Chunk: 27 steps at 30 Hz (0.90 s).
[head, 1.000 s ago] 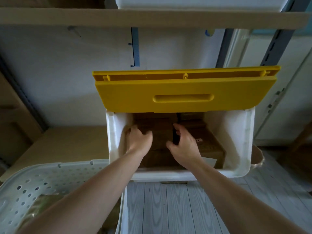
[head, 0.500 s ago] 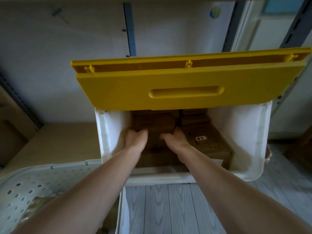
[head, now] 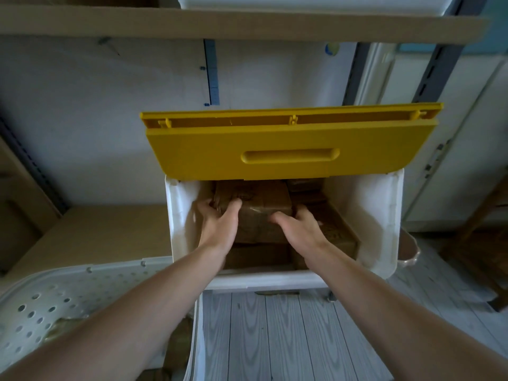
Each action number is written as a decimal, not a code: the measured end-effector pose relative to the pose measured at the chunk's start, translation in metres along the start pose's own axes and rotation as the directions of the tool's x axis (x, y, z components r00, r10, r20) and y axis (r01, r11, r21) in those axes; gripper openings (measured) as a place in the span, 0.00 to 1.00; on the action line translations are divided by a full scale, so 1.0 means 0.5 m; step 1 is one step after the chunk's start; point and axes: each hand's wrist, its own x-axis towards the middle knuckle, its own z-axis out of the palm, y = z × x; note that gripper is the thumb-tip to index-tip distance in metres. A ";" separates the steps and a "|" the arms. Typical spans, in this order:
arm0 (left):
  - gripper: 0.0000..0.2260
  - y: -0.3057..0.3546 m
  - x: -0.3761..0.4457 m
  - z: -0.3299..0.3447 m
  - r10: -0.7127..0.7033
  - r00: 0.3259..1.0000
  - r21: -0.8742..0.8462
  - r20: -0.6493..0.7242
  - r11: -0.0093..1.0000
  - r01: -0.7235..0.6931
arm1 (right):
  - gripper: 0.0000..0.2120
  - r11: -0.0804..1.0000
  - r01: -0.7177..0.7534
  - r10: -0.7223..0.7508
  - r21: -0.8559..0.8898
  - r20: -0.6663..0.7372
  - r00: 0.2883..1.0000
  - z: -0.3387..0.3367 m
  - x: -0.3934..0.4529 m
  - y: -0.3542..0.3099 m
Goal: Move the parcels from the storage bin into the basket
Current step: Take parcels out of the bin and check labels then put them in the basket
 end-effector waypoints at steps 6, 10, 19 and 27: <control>0.13 0.022 -0.075 -0.032 0.014 1.000 -0.063 0.026 0.998 -0.013 | 0.18 0.978 0.076 -0.039 0.196 -0.188 0.981 -0.036 -0.086 -0.021; 0.20 0.032 -0.138 -0.058 0.025 0.992 -0.067 0.122 0.998 -0.016 | 0.18 0.919 -0.025 0.079 0.394 -0.120 0.990 -0.055 -0.149 -0.023; 0.21 0.040 -0.218 -0.172 0.032 0.953 -0.152 0.302 0.988 0.016 | 0.13 0.880 0.029 -0.014 0.475 -0.036 0.999 -0.028 -0.233 -0.037; 0.20 0.044 -0.217 -0.312 0.051 0.993 -0.337 0.110 0.941 -0.011 | 0.15 0.886 0.088 -0.207 0.455 0.218 0.954 0.087 -0.246 -0.085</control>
